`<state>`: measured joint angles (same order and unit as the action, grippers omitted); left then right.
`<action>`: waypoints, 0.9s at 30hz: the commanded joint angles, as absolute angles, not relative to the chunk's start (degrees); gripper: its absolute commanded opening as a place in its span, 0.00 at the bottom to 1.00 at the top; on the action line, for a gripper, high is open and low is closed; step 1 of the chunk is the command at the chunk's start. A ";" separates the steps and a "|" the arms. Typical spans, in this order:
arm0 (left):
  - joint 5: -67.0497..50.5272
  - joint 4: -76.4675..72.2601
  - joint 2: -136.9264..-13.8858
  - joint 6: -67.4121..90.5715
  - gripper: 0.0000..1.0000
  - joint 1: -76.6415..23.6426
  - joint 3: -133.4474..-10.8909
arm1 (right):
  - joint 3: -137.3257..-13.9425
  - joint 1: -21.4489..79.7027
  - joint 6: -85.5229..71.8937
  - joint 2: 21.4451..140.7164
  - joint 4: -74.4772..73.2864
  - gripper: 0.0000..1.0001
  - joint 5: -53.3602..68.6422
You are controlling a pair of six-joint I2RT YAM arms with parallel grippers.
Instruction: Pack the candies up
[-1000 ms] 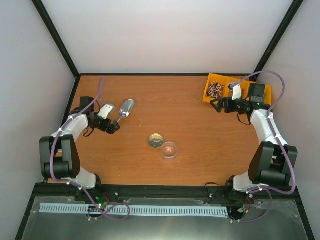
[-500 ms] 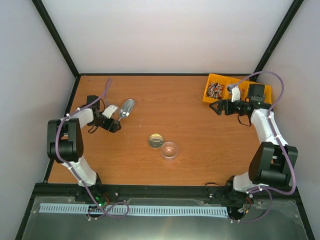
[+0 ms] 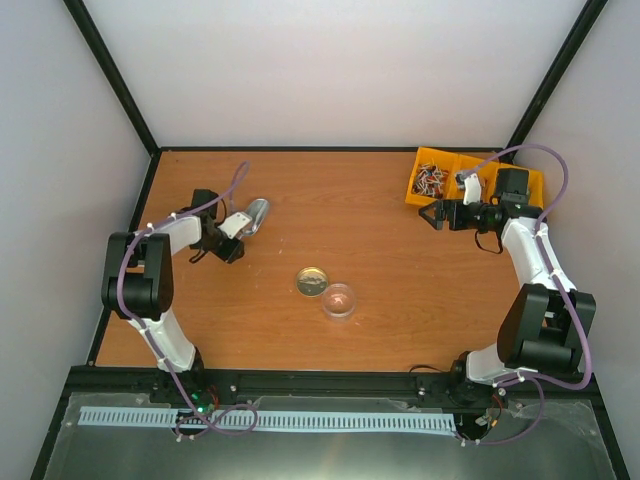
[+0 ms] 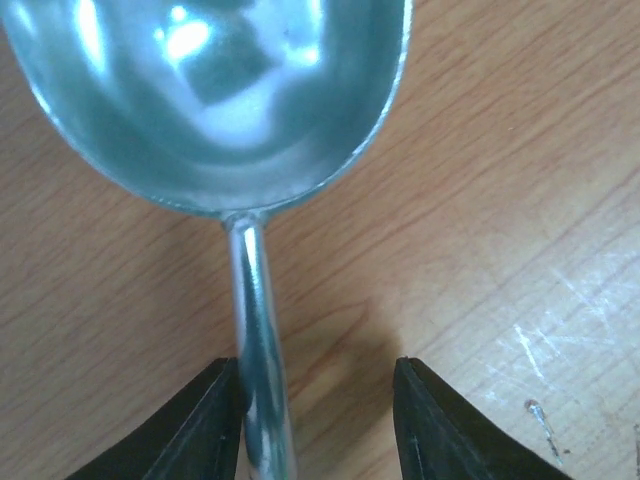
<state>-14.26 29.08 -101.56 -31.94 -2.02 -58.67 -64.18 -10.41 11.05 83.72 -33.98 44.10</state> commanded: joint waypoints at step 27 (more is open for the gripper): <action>-20.07 44.16 -83.69 -35.98 0.01 -7.90 -63.09 | -77.92 -2.76 14.39 86.84 -49.06 1.00 50.22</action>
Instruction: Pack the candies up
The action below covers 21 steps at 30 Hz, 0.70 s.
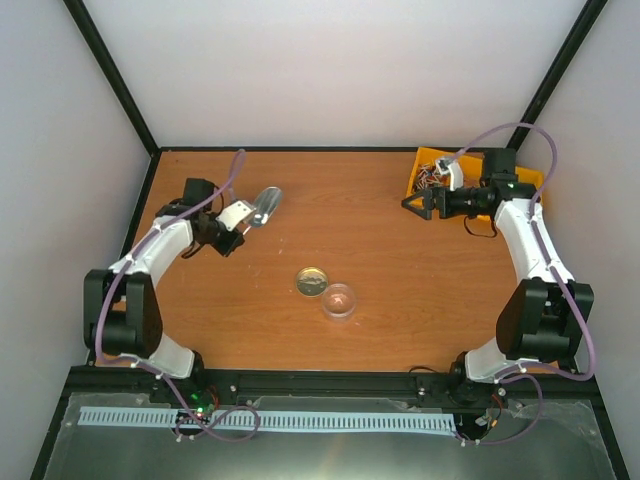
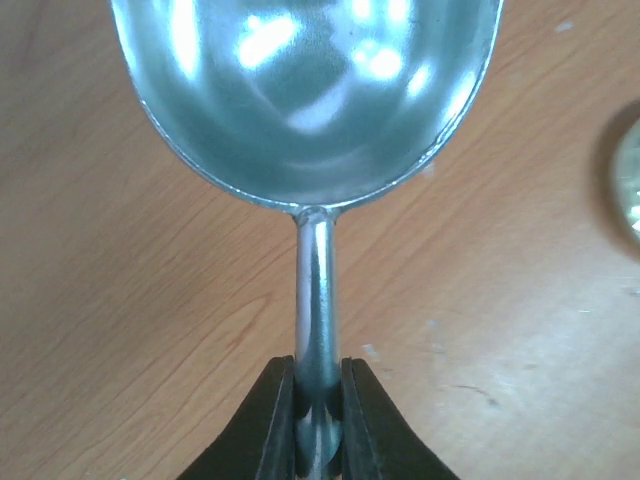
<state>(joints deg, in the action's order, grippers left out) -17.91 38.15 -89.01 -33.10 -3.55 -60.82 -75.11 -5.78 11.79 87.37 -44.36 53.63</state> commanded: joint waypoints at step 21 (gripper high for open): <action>-13.88 53.36 -71.29 -35.35 0.01 -31.43 -66.27 | -82.52 12.47 15.84 86.99 -57.79 0.98 46.52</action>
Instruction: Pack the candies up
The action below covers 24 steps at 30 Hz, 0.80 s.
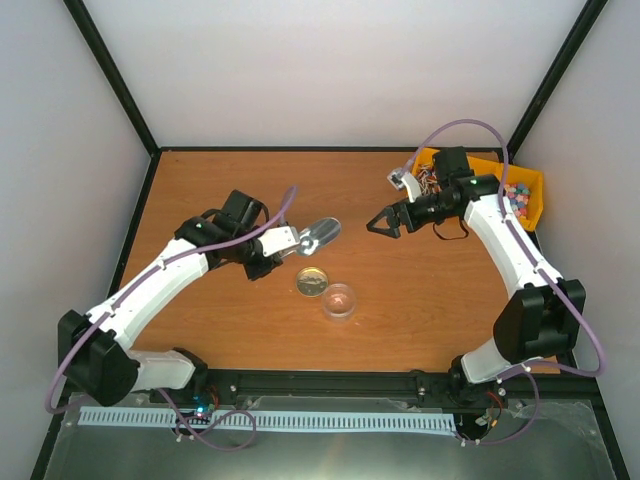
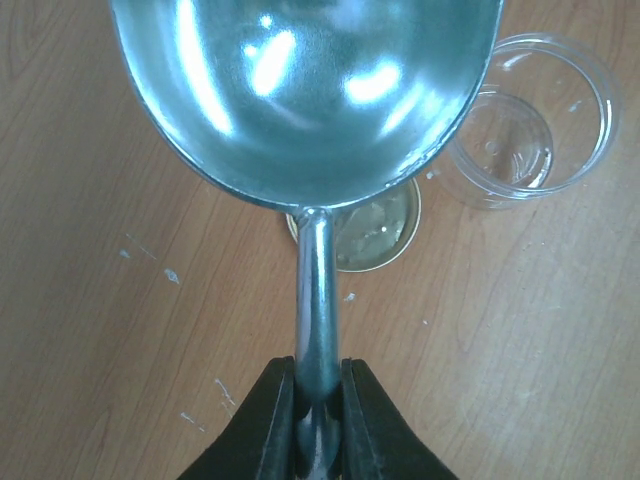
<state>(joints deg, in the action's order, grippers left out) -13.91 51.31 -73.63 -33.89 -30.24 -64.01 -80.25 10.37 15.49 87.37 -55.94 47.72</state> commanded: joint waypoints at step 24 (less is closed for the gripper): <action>-9.35 54.21 -73.35 -36.20 0.01 -38.14 -67.05 | -86.26 27.47 13.94 94.47 -58.12 0.57 42.12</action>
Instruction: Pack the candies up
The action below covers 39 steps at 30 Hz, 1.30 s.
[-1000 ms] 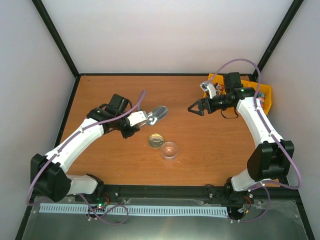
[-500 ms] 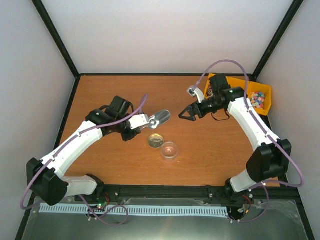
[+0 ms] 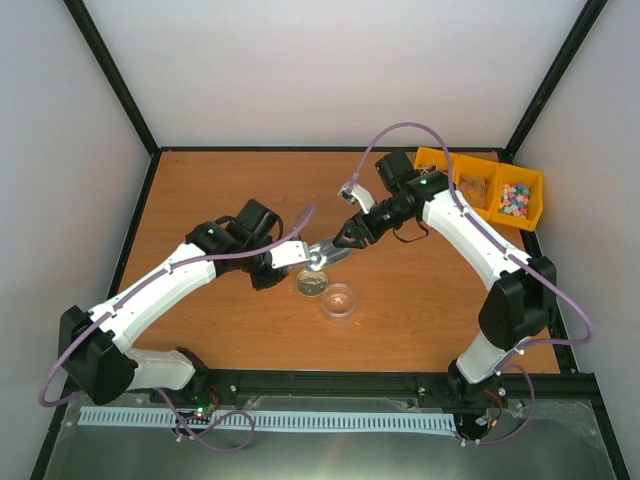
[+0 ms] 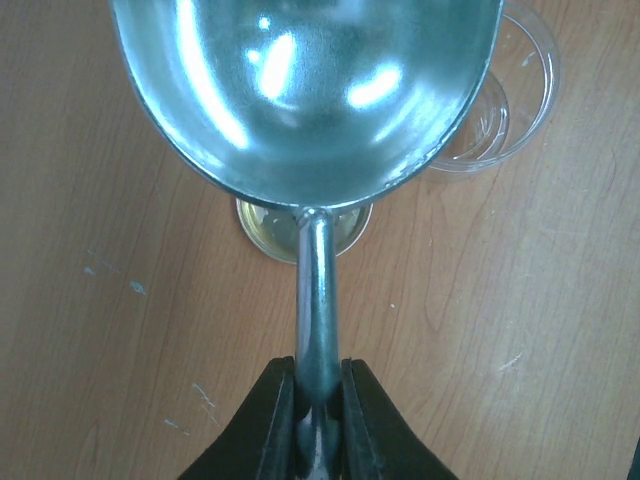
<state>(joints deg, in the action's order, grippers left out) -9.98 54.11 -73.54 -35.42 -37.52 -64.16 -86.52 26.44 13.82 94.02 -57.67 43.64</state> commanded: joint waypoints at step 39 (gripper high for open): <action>-11.24 38.69 -58.23 -14.16 1.00 -29.79 -65.70 | -88.11 15.91 13.29 91.76 -56.26 0.03 52.63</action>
